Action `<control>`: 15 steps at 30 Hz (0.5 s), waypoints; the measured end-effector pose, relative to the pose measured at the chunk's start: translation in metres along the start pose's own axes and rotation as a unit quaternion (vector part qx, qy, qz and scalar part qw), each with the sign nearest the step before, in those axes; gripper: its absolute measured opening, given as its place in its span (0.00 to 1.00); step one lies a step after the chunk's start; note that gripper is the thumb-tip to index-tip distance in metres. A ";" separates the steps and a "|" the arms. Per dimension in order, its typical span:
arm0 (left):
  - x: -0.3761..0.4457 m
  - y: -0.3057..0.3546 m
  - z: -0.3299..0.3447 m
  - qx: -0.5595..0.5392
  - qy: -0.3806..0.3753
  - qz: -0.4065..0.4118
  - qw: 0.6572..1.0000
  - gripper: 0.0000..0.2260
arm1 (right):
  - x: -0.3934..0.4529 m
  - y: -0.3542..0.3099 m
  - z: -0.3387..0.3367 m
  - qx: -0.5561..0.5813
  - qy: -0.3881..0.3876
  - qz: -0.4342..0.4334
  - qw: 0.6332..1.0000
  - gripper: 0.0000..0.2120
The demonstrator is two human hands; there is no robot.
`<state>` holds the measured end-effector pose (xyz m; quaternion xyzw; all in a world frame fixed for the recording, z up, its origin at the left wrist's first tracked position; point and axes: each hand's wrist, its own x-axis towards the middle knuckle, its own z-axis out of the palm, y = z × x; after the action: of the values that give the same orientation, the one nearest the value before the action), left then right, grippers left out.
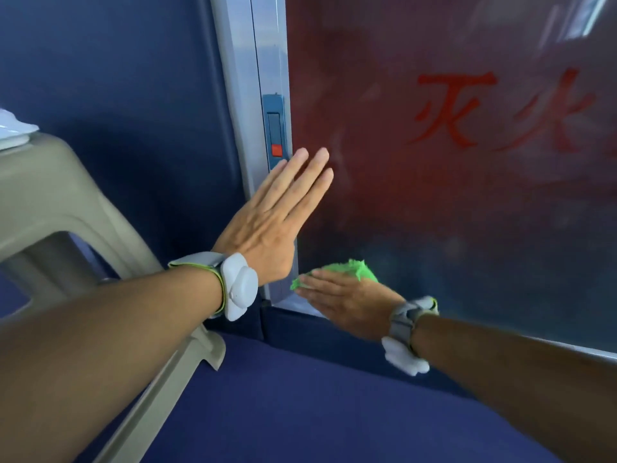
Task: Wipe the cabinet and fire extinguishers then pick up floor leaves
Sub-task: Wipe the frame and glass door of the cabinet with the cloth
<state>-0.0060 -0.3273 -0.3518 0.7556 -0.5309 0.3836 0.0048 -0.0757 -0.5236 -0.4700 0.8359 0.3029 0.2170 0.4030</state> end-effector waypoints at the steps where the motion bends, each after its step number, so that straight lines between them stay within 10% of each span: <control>1: 0.004 0.000 -0.002 -0.010 0.008 -0.014 1.000 0.41 | 0.004 0.015 -0.009 0.017 0.040 0.011 0.999 0.19; 8: 0.016 0.000 0.002 -0.063 0.051 -0.076 0.994 0.40 | 0.019 0.087 -0.060 0.064 0.282 0.252 0.923 0.18; 15: 0.016 0.004 0.001 0.005 0.007 0.021 1.000 0.43 | -0.025 -0.027 0.020 0.072 0.091 0.077 0.990 0.20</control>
<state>-0.0065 -0.3425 -0.3448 0.7419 -0.5444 0.3914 -0.0036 -0.0907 -0.5387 -0.5066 0.8604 0.2879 0.3006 0.2943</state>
